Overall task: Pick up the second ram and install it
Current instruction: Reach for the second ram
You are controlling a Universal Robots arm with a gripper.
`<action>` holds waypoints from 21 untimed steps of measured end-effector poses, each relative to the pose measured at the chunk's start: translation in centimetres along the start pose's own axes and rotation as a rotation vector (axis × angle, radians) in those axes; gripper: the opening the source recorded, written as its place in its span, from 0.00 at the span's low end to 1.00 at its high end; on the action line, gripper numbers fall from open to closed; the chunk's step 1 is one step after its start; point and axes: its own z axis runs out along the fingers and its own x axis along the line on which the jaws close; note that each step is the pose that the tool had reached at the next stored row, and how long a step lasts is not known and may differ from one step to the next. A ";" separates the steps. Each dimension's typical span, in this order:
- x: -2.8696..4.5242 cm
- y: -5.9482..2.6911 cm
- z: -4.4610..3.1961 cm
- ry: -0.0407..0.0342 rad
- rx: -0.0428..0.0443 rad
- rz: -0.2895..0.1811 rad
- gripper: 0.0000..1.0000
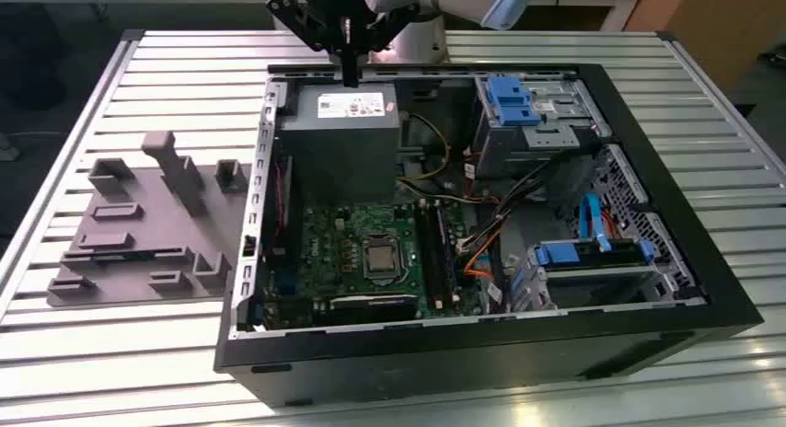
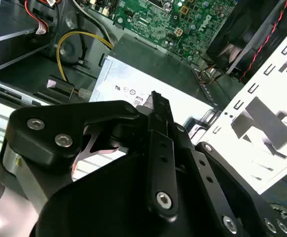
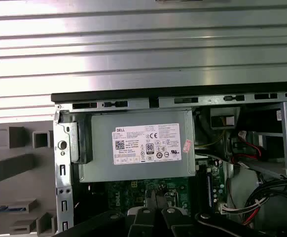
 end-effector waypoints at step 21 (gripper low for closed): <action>0.47 -0.03 -0.02 0.0000 0.0001 0.000 0.11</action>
